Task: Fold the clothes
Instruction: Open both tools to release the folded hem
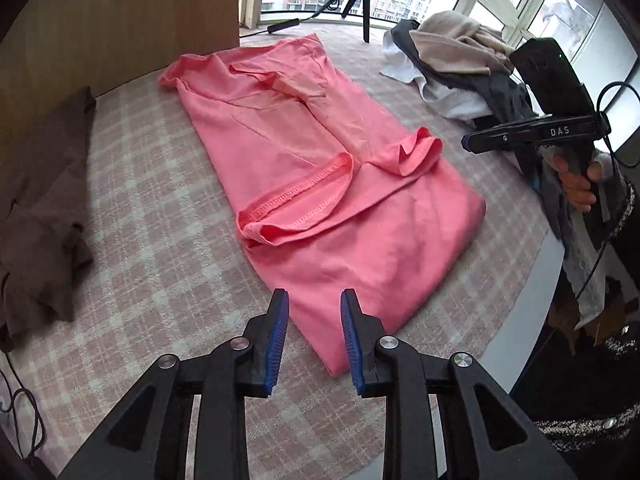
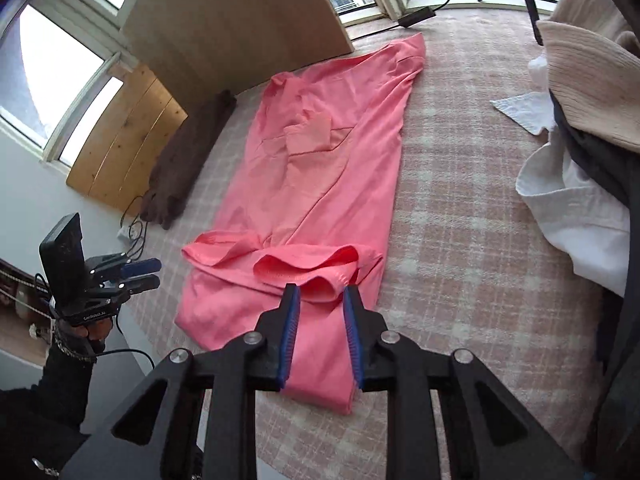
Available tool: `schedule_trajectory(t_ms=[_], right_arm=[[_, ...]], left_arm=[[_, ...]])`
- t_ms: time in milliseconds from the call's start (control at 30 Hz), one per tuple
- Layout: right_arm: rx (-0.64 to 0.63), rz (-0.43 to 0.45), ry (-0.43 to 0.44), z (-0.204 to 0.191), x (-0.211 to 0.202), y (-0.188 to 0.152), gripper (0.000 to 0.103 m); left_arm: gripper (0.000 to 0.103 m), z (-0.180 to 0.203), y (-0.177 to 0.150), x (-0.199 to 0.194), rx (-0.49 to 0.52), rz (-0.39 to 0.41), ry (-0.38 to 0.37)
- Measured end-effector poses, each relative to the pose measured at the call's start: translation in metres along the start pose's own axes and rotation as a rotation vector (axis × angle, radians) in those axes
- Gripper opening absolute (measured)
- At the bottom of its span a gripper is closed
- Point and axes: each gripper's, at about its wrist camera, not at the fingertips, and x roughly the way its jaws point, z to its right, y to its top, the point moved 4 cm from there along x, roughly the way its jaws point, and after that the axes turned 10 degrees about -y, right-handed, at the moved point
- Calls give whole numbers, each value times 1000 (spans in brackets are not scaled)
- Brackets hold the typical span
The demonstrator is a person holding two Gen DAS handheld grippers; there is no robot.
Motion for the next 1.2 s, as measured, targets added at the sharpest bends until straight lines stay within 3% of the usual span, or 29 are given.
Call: schedule_trajectory(t_ms=[200,267,300,400,433,533,633,700,800,833,933,967,1033,1067,1133,1200], right_arm=[[-124,-124,34,-29,45,-6,22],[-135,-104,-21,-24,50,8,22],[-140,-91,-52,-21,53,16,22],[-7,82,-127,13,29,62,22],[-9,93,-139,18,22,65,22],[-61,87,-155,22,7,61,22],[-153,40,-165,10,8,38,22],[-219,21,-148,-1,16,26,22],[-251,-42,-69,-19,41,19,22],[-240,-35,-109,-15,45,24,22],[-191,4,-266,3,53,40,22],[-144,25,-279,14,47,44,22],[-85,29,-245,29,28,33,22],[-58,28,-225,36,18,26,22],[-26,20,-179,44,3,7,24],[-29,5,-128,40,-6,-20,36]], left_arm=[[24,-8,29,29,-5,-43,-26],[24,-17,41,39,14,-64,28],[24,-26,52,39,3,-47,66],[24,-57,82,13,-115,129,152],[24,-64,86,3,-143,175,163],[24,-66,77,-10,-124,171,144],[24,-51,58,-4,-59,107,91],[24,-34,49,9,-10,61,5],[24,-22,55,38,44,7,-1],[26,-21,58,48,54,-7,3],[27,-46,74,46,-11,33,182],[23,-54,80,46,-33,47,243],[24,-64,71,21,-111,100,226],[28,-65,62,10,-141,110,181],[30,-59,36,-6,-178,94,121],[30,-44,5,-11,-187,64,62]])
